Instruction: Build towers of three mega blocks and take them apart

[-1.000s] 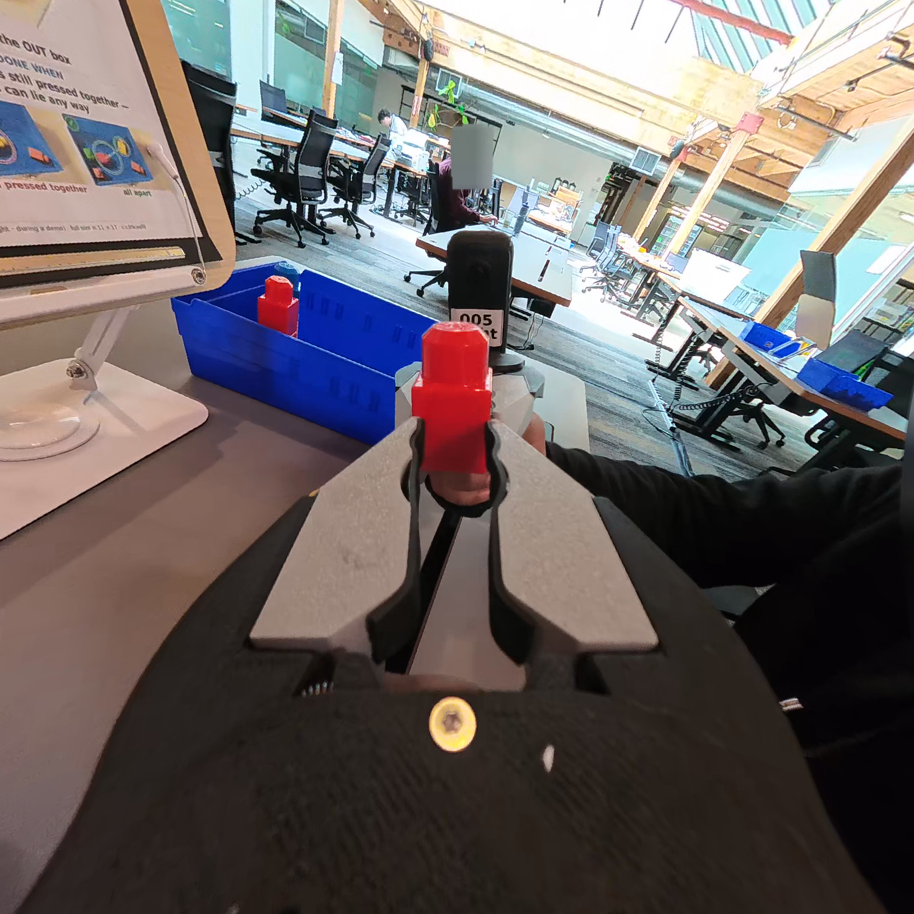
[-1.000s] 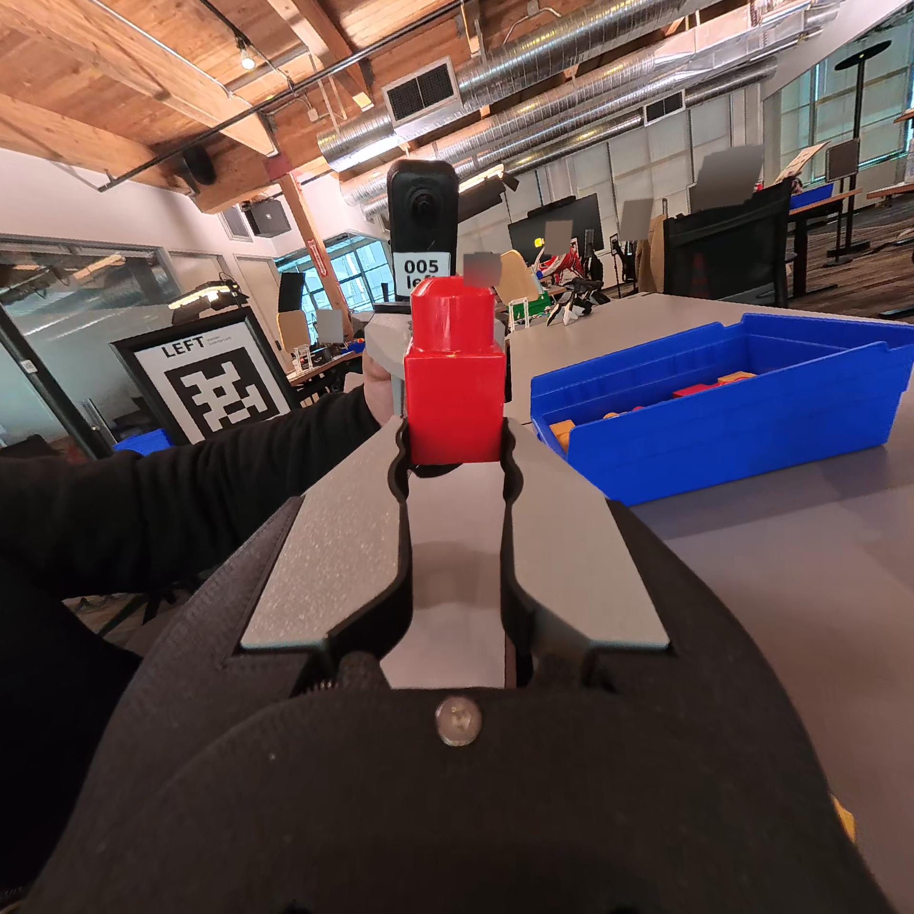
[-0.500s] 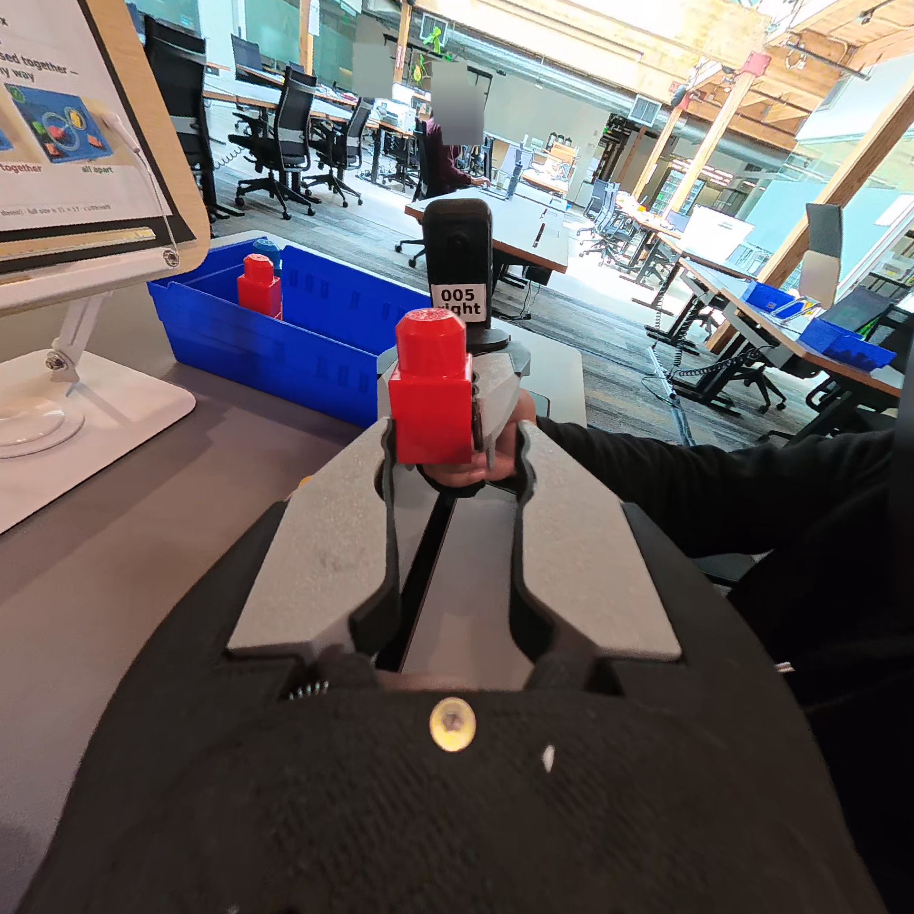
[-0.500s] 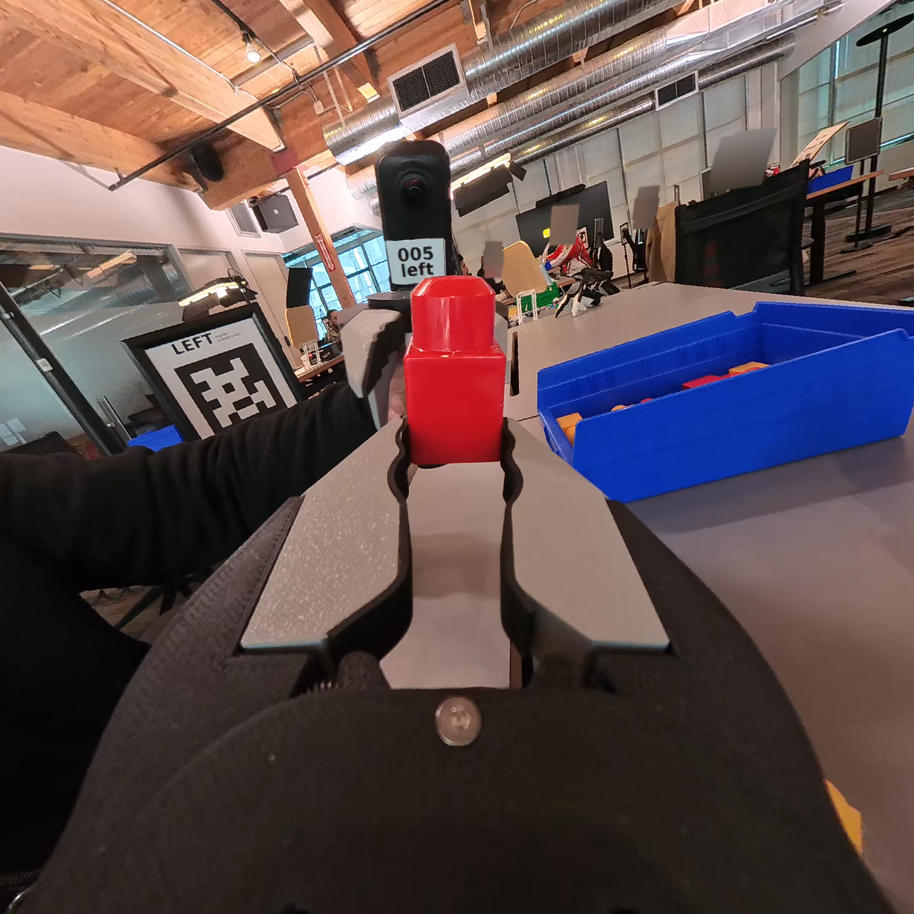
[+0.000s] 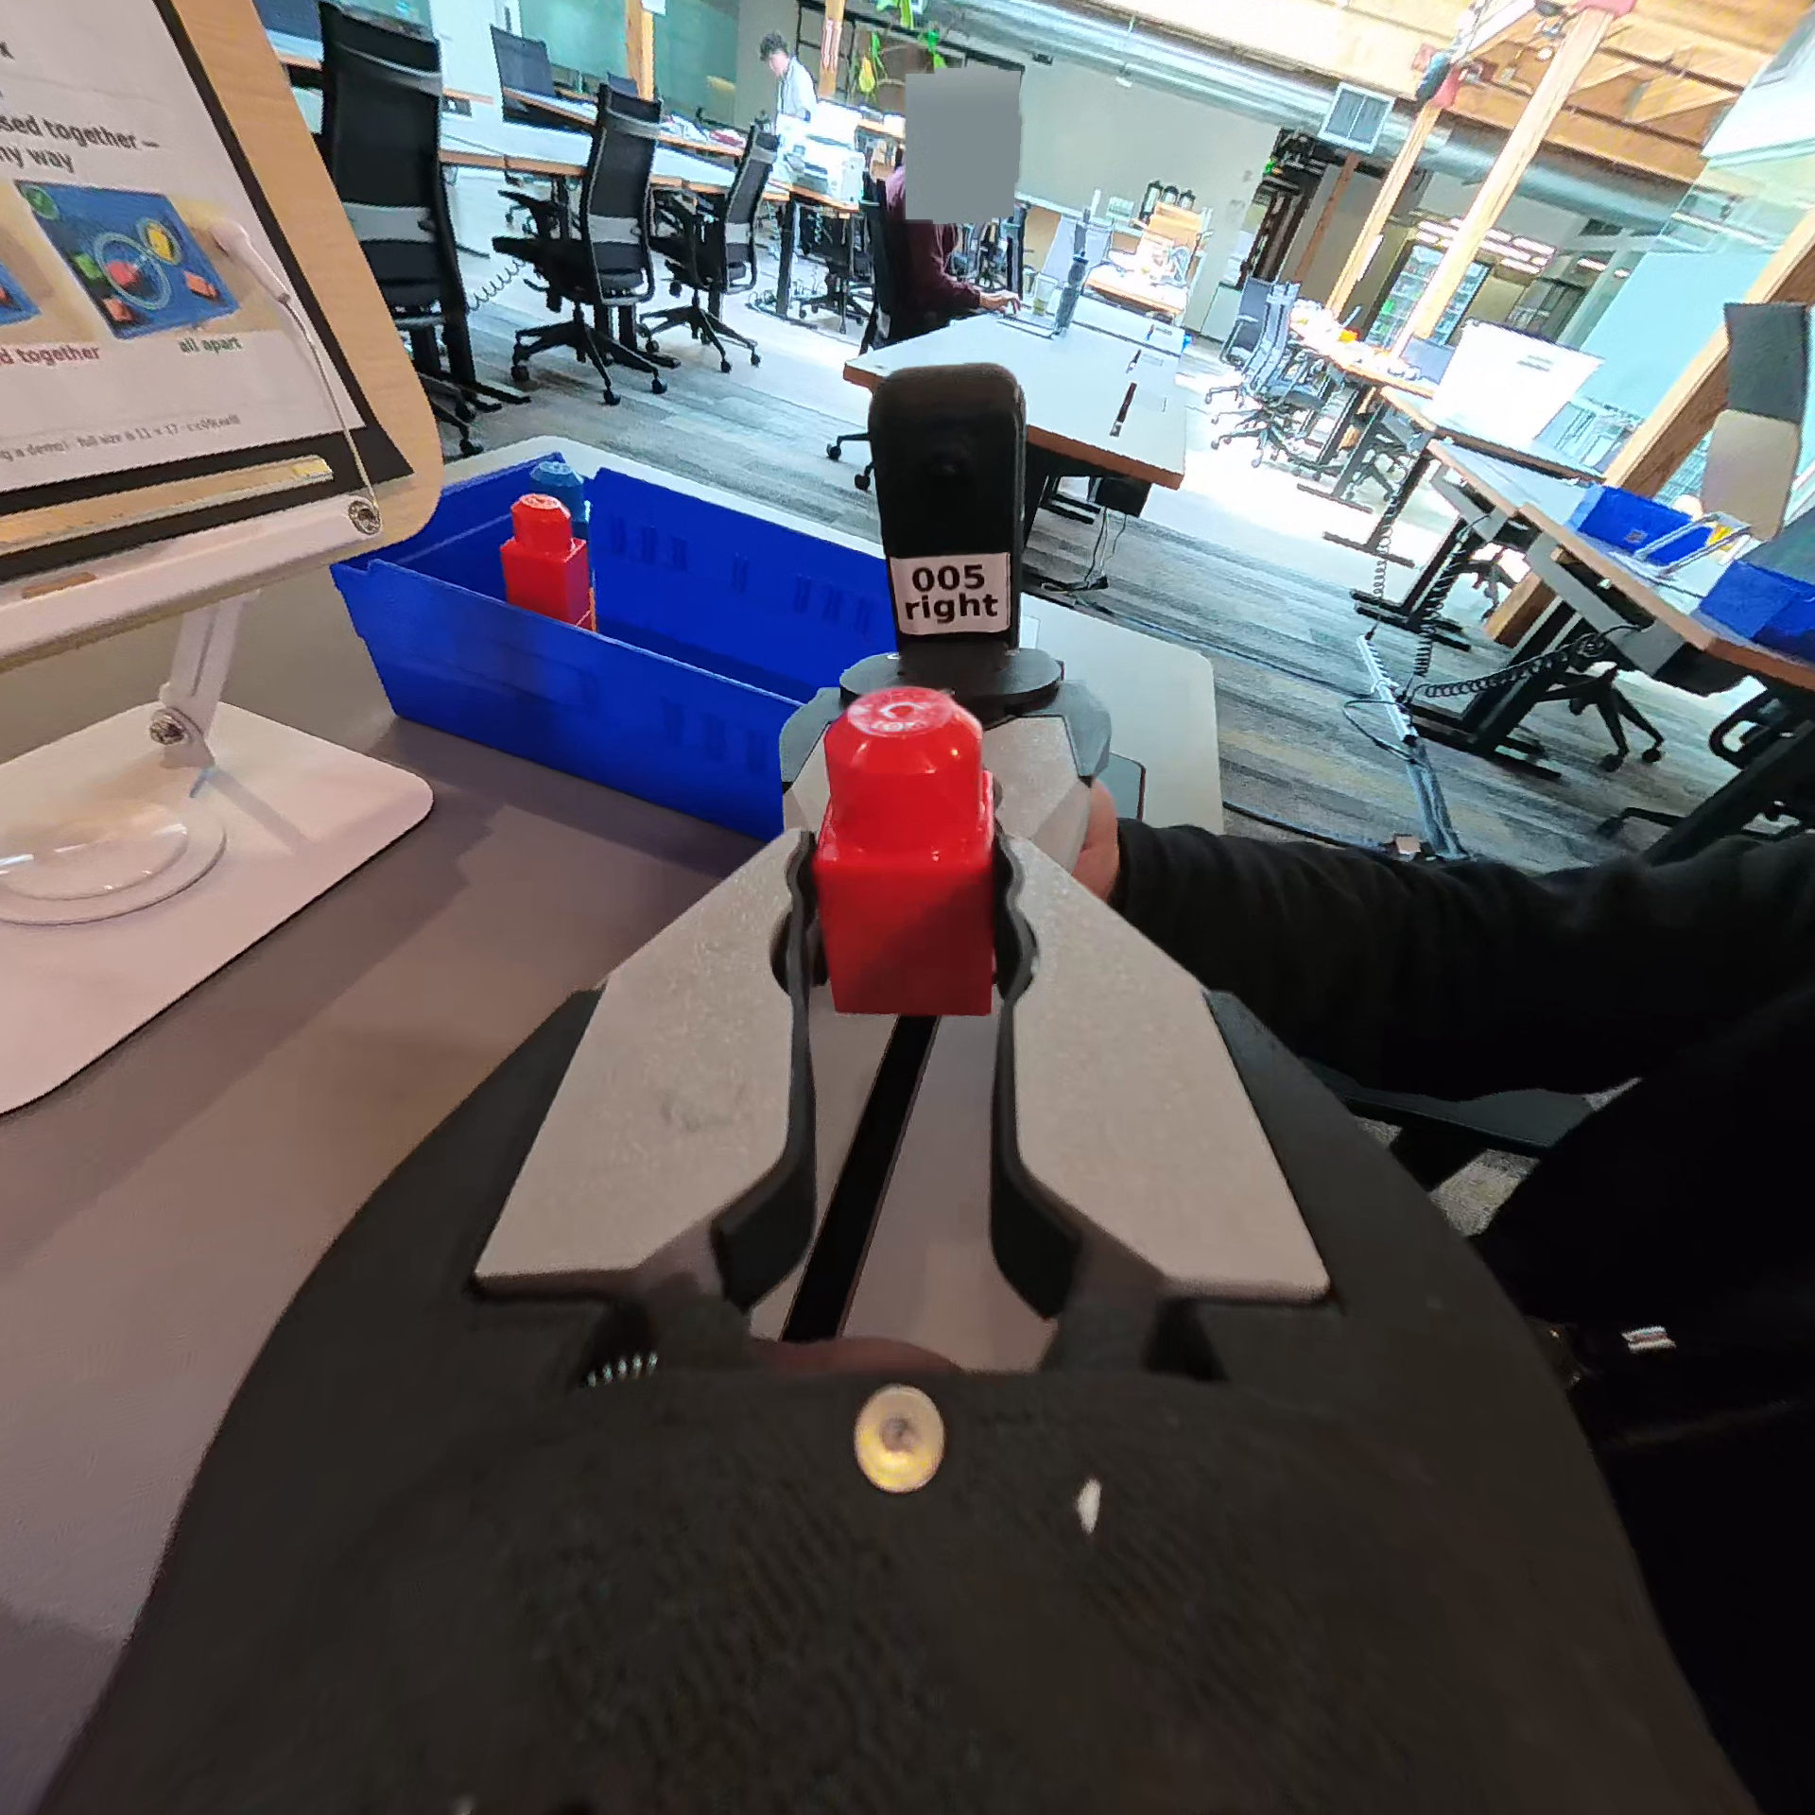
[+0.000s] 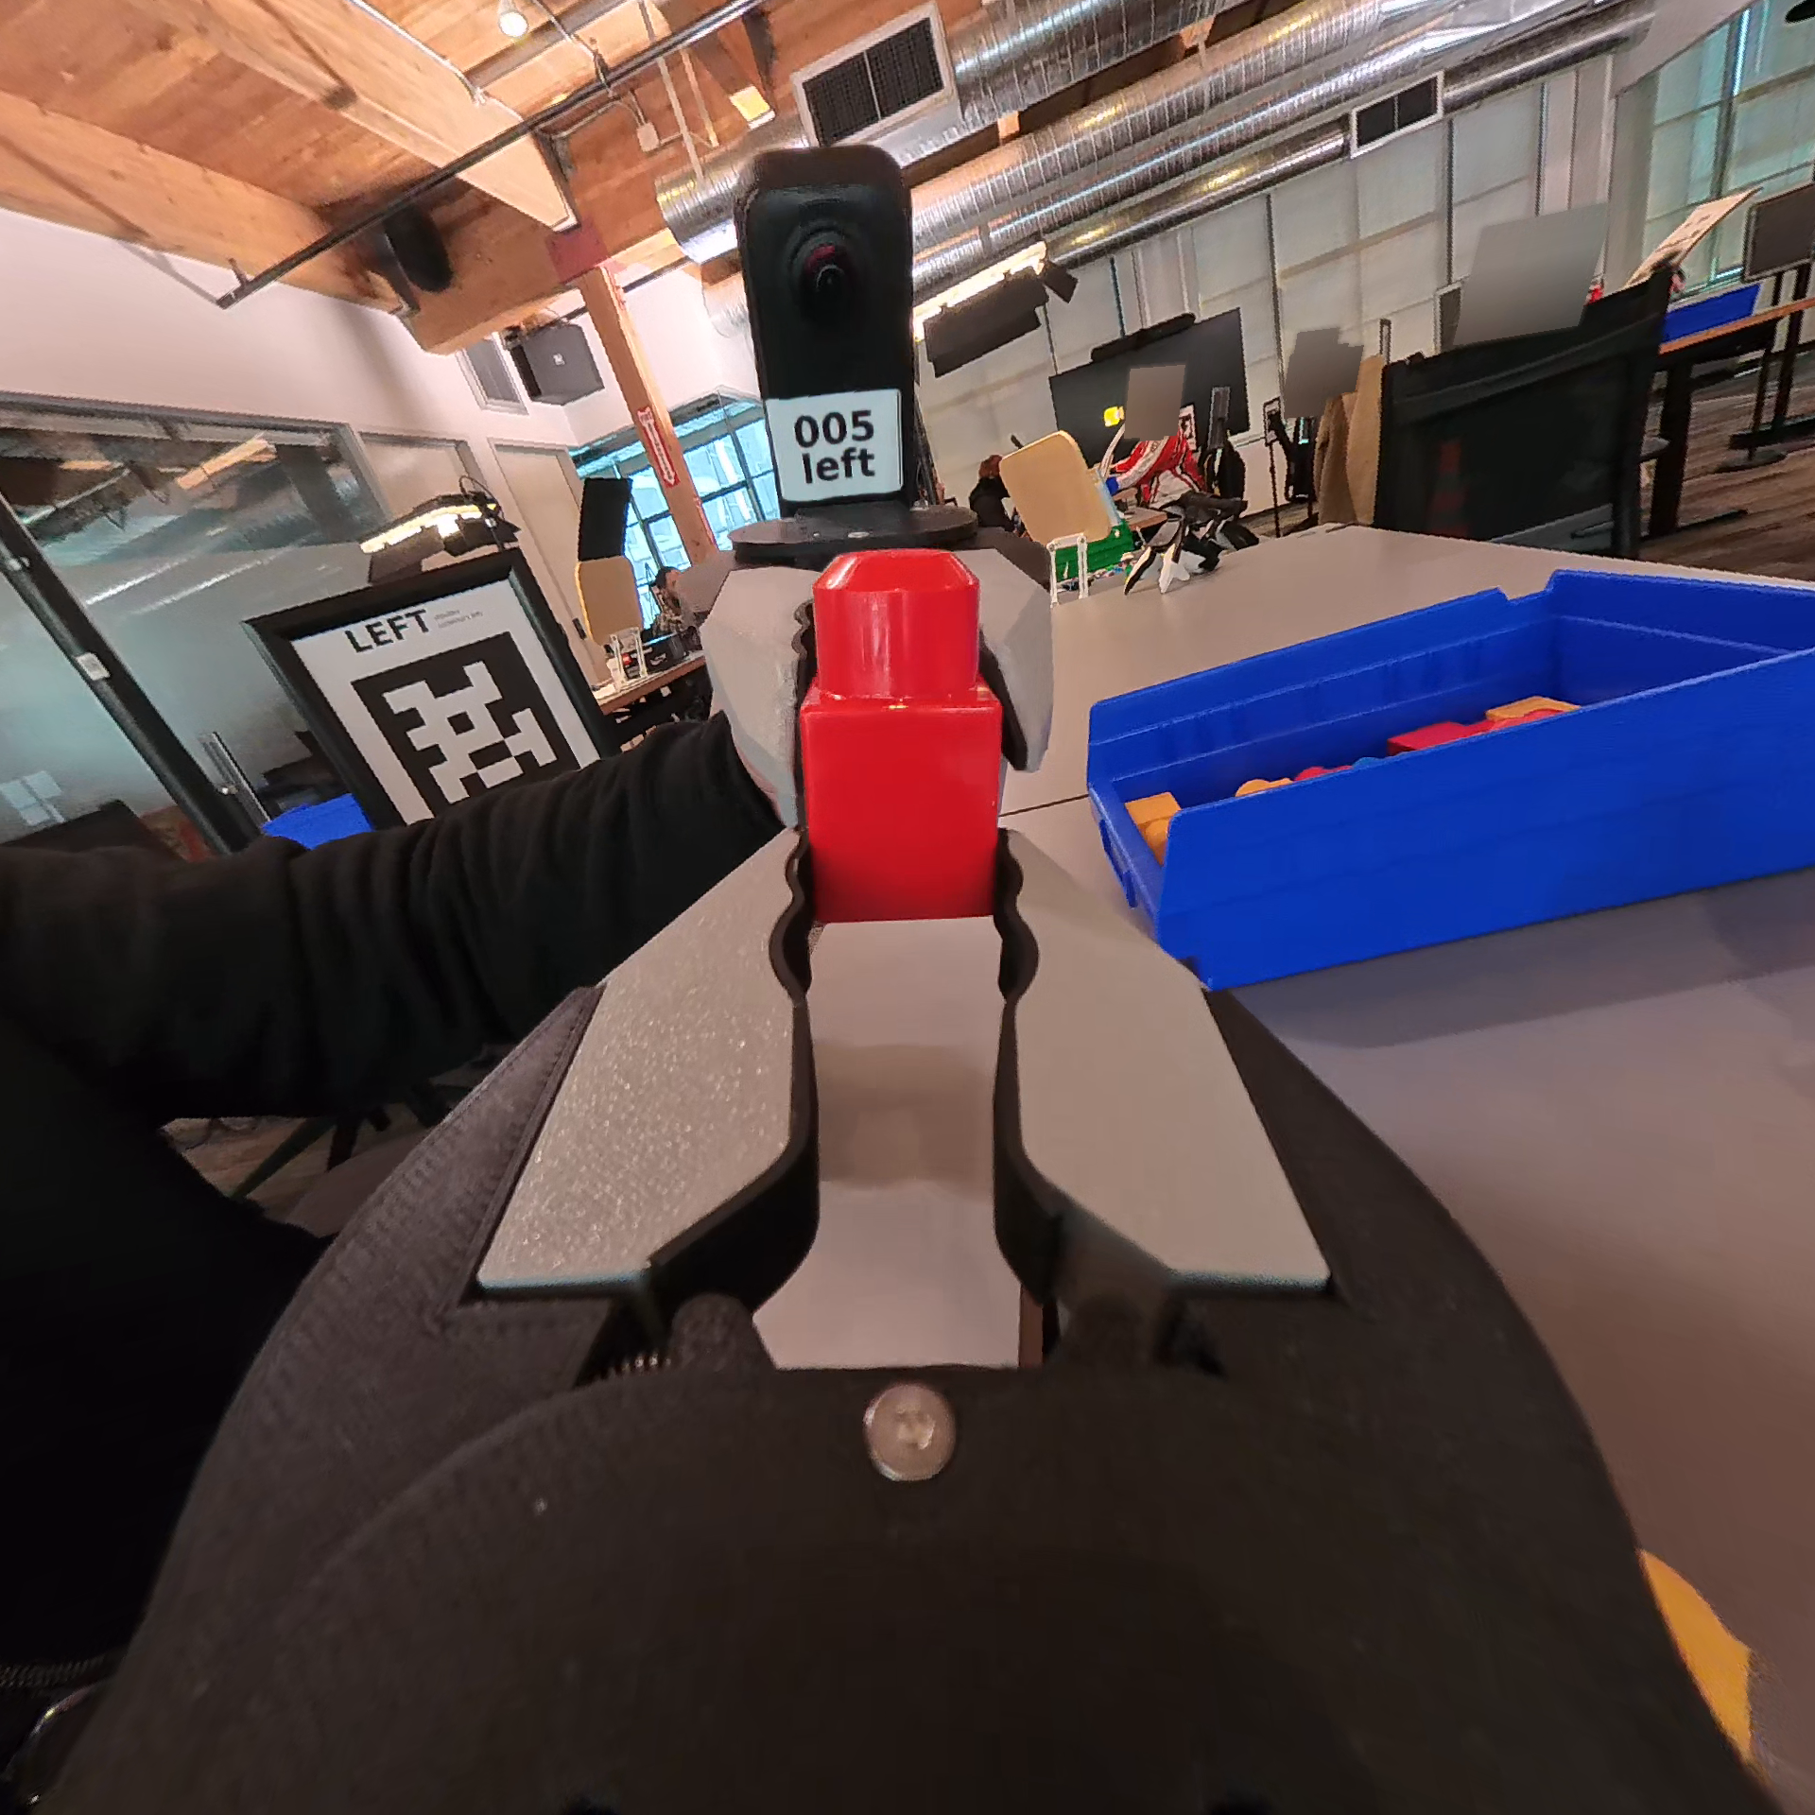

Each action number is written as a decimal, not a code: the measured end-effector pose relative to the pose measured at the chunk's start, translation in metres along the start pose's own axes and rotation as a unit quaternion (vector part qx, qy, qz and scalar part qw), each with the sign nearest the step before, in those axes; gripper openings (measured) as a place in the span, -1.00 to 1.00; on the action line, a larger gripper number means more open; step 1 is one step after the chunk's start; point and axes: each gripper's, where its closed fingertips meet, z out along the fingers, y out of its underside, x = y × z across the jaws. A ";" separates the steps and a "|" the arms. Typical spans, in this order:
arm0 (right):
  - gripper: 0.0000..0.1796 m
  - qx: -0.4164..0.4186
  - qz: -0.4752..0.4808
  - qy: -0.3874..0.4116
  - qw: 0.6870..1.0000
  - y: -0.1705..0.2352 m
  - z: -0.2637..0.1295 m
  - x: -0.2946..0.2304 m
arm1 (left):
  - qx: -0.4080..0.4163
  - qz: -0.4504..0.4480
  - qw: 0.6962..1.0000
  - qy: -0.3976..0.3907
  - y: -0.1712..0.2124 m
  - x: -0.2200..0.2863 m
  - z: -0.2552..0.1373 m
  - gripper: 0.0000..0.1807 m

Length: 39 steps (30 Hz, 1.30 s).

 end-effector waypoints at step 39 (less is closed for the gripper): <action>-0.73 -0.052 -0.066 0.209 0.974 -0.004 -0.048 0.062 | -0.121 0.042 0.981 -0.148 0.092 -0.069 0.023 -0.37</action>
